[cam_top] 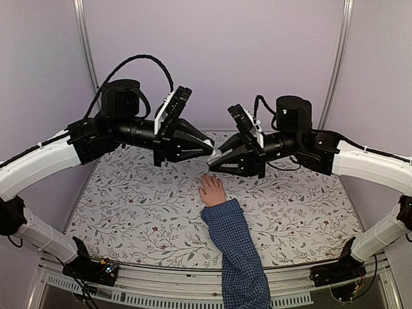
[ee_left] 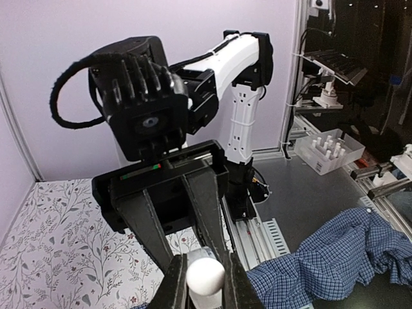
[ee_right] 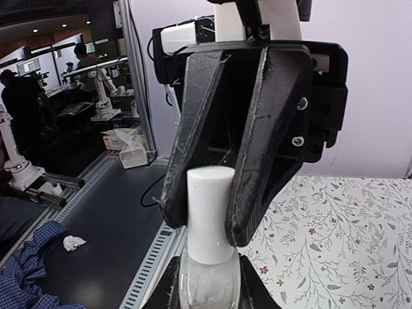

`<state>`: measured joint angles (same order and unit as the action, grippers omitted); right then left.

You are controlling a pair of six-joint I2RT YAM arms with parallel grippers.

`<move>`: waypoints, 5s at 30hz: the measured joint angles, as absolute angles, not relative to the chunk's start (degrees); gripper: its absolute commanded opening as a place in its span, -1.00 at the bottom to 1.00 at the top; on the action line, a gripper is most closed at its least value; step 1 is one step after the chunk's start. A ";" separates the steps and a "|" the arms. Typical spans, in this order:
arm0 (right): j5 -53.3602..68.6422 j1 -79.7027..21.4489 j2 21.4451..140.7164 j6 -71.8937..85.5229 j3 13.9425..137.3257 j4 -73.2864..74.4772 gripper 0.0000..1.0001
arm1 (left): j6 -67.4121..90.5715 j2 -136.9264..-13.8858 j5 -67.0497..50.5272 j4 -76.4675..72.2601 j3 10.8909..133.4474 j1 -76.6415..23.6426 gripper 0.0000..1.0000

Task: Paint the nails
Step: Screw the nail polish bottle, then place the nail polish bottle at the center of the board.

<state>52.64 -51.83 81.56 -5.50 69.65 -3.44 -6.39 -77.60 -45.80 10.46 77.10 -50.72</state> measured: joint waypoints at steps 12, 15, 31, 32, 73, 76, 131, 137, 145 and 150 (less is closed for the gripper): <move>65.67 -51.68 84.09 -2.39 72.93 -1.21 -1.00 | -10.31 -79.55 -55.46 11.22 79.15 -50.89 -1.00; 66.85 -51.75 84.51 -2.35 73.12 -1.21 -1.00 | -11.18 -79.53 -56.18 11.57 79.13 -50.96 -0.70; 59.92 -52.56 80.58 -5.85 72.88 -2.83 -1.00 | -0.78 -68.36 -51.77 -0.03 69.73 -43.68 0.08; 57.95 -52.56 80.58 -5.91 72.88 -2.83 -1.00 | -0.30 -68.20 -51.35 -0.73 69.73 -43.70 0.08; 39.24 -52.60 81.08 -7.60 72.69 -0.40 -1.00 | -2.79 -75.35 -38.35 7.18 75.31 -49.36 -0.70; 39.22 -52.60 81.08 -7.60 72.69 -0.40 -1.00 | -2.26 -75.42 -38.72 7.16 75.31 -49.21 -0.78; 22.50 -42.30 65.19 5.19 47.11 -12.19 0.98 | 14.79 -79.20 -0.73 -22.39 37.08 -32.12 -1.00; 22.50 -42.30 64.97 5.39 45.80 -13.37 0.98 | 15.46 -85.34 1.08 -26.87 35.44 -32.12 -1.00; 22.50 -42.30 64.69 5.39 45.56 -13.50 0.98 | 16.62 -94.24 3.14 -32.56 33.71 -32.12 -1.00; 22.52 -42.30 64.29 5.39 45.56 -13.65 0.98 | 16.78 -97.43 4.34 -36.14 32.62 -32.12 -0.95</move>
<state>22.52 -42.30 64.29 5.39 45.56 -13.65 16.78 -97.43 4.34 -36.14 32.62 -32.12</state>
